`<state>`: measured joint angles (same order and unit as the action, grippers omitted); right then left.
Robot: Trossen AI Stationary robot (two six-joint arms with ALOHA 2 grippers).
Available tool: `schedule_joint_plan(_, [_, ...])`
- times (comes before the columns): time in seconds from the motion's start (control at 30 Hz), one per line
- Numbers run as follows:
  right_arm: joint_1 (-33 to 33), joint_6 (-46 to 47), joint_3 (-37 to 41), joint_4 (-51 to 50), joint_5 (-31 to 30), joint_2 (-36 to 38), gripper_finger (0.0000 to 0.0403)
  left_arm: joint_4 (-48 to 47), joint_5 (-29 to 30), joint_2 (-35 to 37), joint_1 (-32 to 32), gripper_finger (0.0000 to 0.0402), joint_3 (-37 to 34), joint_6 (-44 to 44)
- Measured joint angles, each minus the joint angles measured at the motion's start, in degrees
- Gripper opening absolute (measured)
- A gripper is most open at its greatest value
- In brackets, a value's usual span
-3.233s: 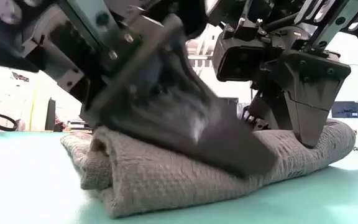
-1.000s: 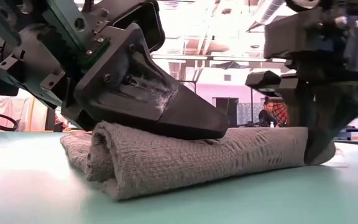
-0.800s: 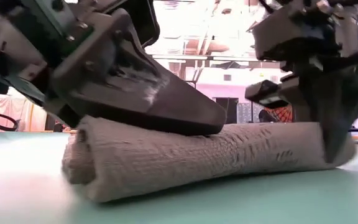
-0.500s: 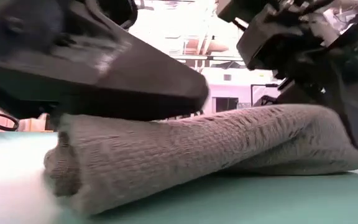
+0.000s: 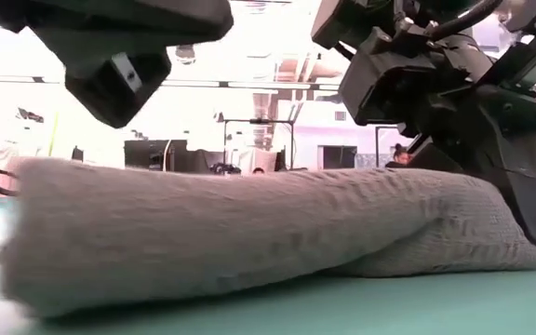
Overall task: Roll towel into tight, uniform cylinder
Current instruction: Roll the gray towel
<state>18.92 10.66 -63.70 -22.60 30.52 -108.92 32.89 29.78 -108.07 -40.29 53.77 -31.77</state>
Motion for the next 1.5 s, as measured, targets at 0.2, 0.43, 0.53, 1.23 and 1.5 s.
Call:
schedule_joint_plan(0.2, [0.0,3.0,0.0,2.9,-0.3,-0.1,0.0038,-14.3,-4.0,2.6,-0.6,0.0038,5.1,-1.8])
schedule_joint_plan(0.43, [0.0,3.5,0.0,3.6,-0.5,-0.1,0.0038,-29.6,-9.6,1.8,-0.3,0.0129,10.7,-8.4])
schedule_joint_plan(0.53, [0.0,3.5,0.0,3.7,-0.6,-0.1,0.0038,-29.5,-9.6,1.7,-0.7,0.0164,10.7,-9.9])
schedule_joint_plan(1.23, [-0.2,9.7,0.0,4.5,-2.7,0.0,0.0039,-31.4,-7.1,-9.0,-1.6,0.0173,11.2,-24.1])
schedule_joint_plan(1.5, [1.2,12.1,0.0,4.2,-2.7,0.0,0.0039,-30.8,-13.4,-9.2,-1.4,0.0015,11.1,-26.4])
